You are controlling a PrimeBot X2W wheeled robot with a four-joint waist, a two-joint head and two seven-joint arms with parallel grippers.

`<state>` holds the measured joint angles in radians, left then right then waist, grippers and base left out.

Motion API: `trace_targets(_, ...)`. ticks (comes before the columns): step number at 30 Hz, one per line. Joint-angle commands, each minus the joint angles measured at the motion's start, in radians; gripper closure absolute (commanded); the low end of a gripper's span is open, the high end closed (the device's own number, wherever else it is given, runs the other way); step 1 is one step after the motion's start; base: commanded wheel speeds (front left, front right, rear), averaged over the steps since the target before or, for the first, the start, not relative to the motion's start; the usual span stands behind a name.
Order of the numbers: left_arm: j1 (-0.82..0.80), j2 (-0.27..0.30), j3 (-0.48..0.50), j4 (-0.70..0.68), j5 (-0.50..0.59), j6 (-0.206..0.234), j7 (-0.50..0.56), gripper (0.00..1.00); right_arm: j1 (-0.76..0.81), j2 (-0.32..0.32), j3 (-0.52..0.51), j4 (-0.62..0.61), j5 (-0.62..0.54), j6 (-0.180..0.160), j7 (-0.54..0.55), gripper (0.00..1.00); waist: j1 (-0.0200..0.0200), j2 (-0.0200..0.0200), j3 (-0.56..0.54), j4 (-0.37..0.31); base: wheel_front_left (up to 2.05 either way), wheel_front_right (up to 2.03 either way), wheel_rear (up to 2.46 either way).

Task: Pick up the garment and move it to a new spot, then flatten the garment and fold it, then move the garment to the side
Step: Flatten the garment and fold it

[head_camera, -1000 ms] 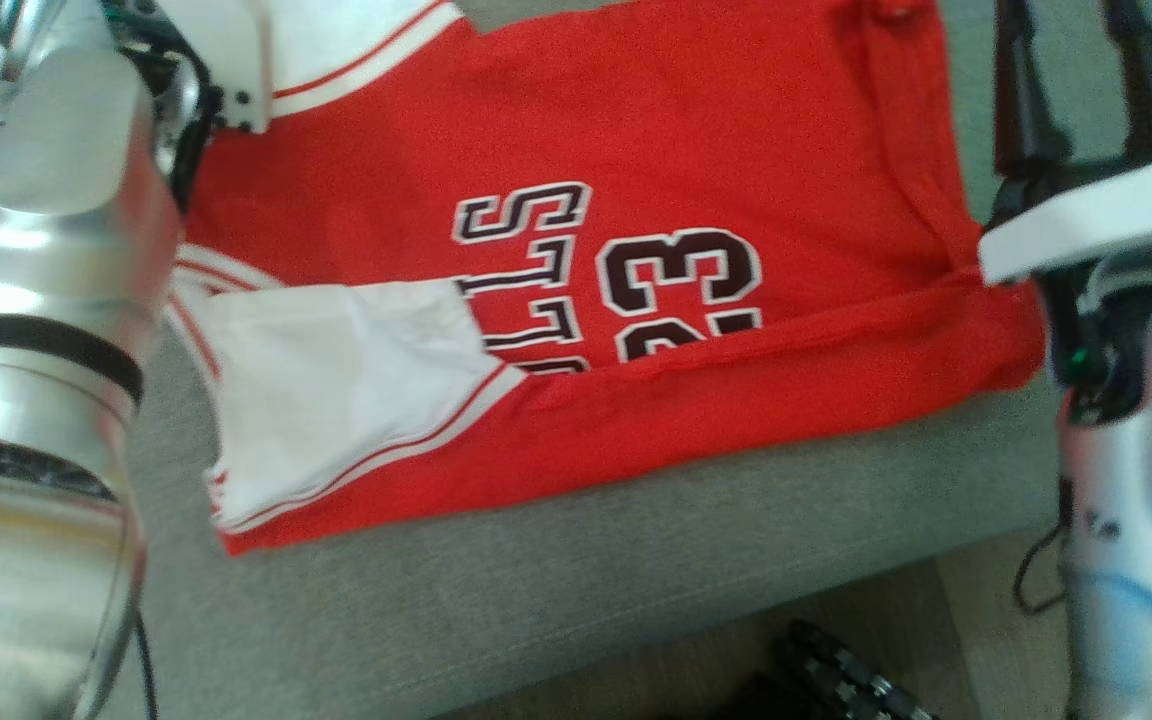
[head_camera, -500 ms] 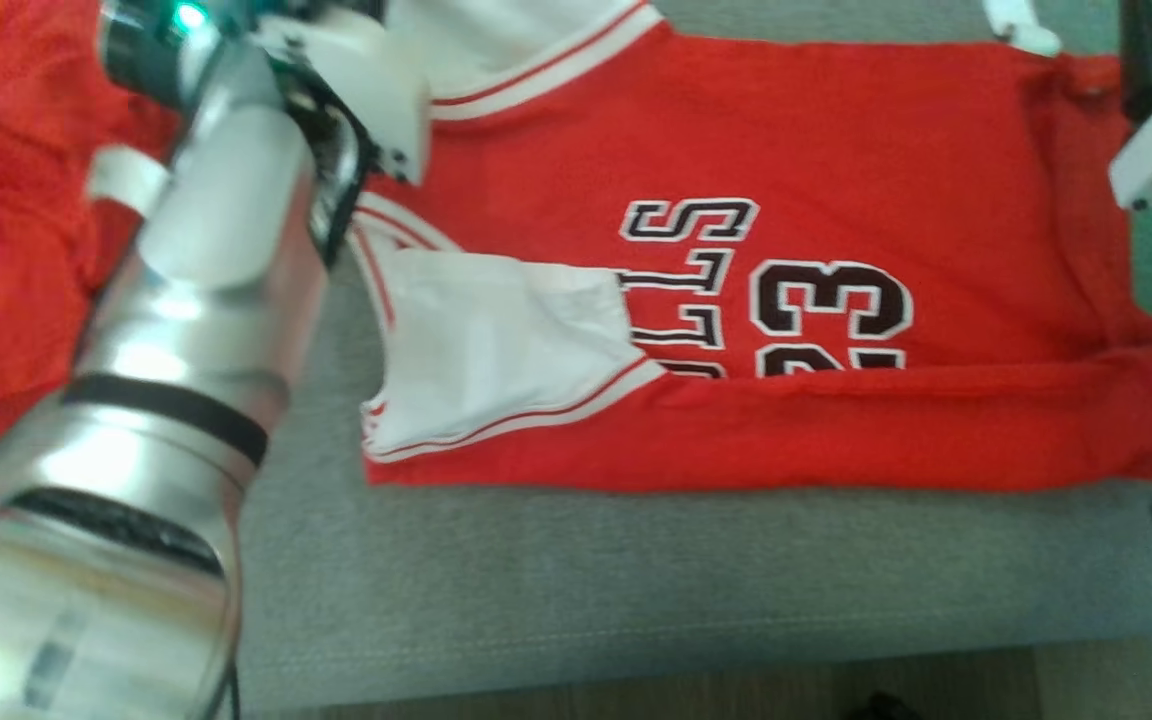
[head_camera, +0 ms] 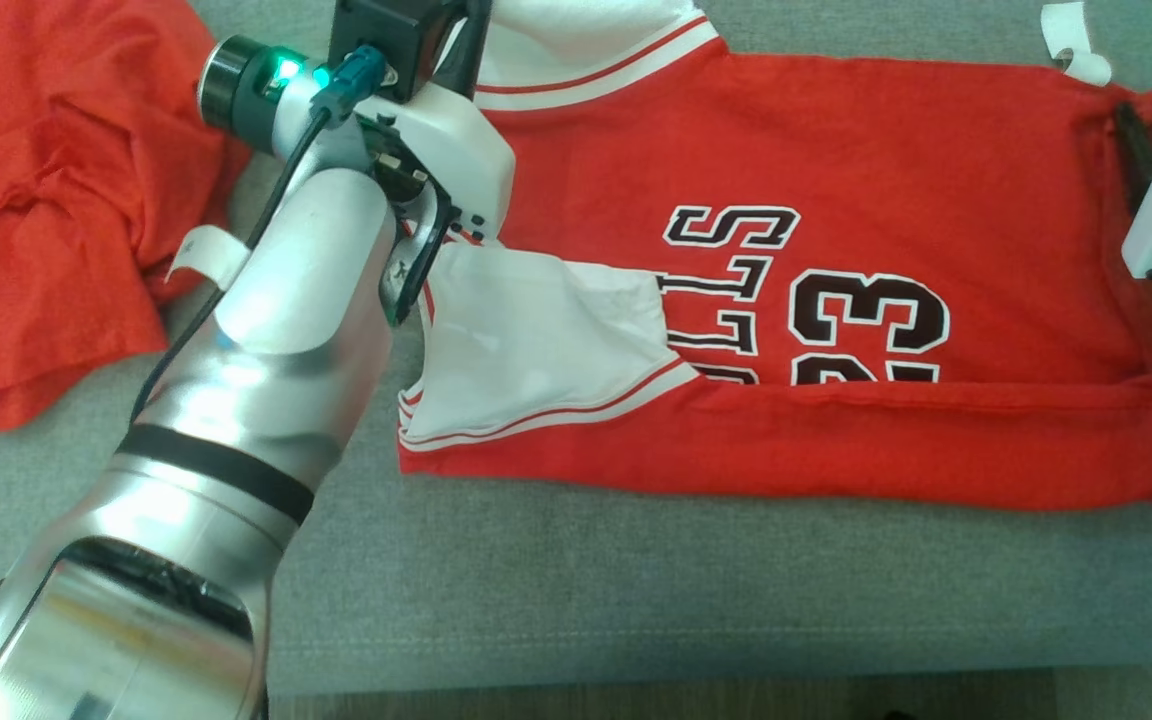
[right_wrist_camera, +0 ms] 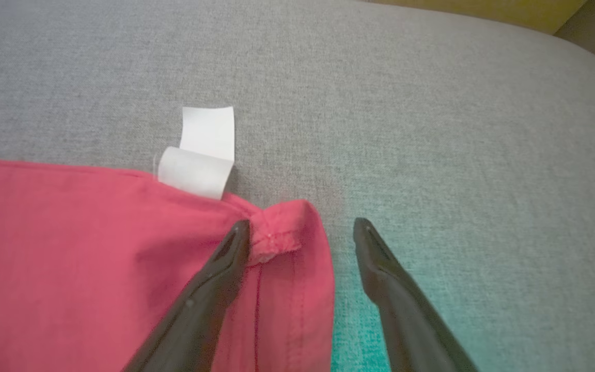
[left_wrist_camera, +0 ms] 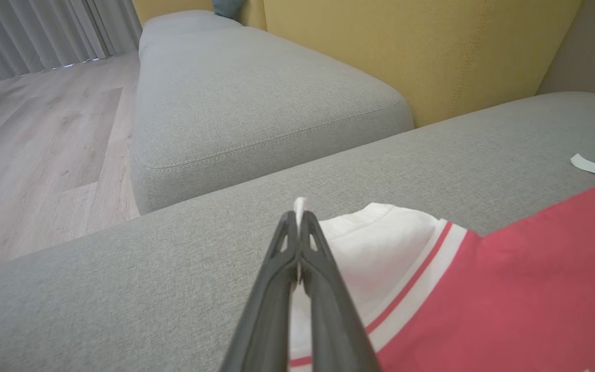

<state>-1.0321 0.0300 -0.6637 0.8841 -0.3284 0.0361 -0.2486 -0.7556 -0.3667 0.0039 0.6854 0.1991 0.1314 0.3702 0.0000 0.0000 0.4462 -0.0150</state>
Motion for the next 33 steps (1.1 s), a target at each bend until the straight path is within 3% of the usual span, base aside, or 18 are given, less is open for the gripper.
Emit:
trace_targets(1,-0.017,0.021,0.019,-0.037,-0.005,0.010,-0.001,1.00,-0.029,-0.022,0.013,-0.017,-0.007,-0.001,-0.002,0.00,0.0000,0.0000,-0.001,-0.003,0.00,0.00,0.00)
trace_targets(10,-0.019,0.029,0.010,-0.060,-0.011,0.022,0.016,1.00,-0.052,-0.024,0.030,0.040,-0.006,-0.001,-0.021,0.01,0.0000,0.0000,0.010,-0.006,0.00,0.00,0.00)
trace_targets(11,-0.019,0.030,0.010,-0.062,-0.011,0.024,0.017,1.00,-0.055,-0.023,0.034,0.046,-0.002,-0.001,-0.018,0.56,0.0000,0.0000,0.012,-0.006,0.00,0.00,0.00)
trace_targets(12,-0.020,0.032,0.010,-0.063,-0.012,0.026,0.018,1.00,-0.057,-0.023,0.038,0.051,0.003,-0.001,-0.017,1.00,0.0000,0.0000,0.013,-0.005,0.00,0.00,0.00)
trace_targets(22,-0.045,0.063,0.028,-0.065,-0.020,0.053,0.014,1.00,-0.111,-0.031,-0.008,0.079,-0.005,-0.001,-0.109,1.00,0.0000,0.0000,0.022,-0.006,0.00,0.00,0.00)
trace_targets(33,-0.162,0.088,0.078,-0.042,-0.034,0.085,-0.004,1.00,-0.241,0.019,-0.027,0.103,0.007,-0.001,-0.298,1.00,0.0000,0.0000,0.051,-0.023,0.00,0.00,0.00)
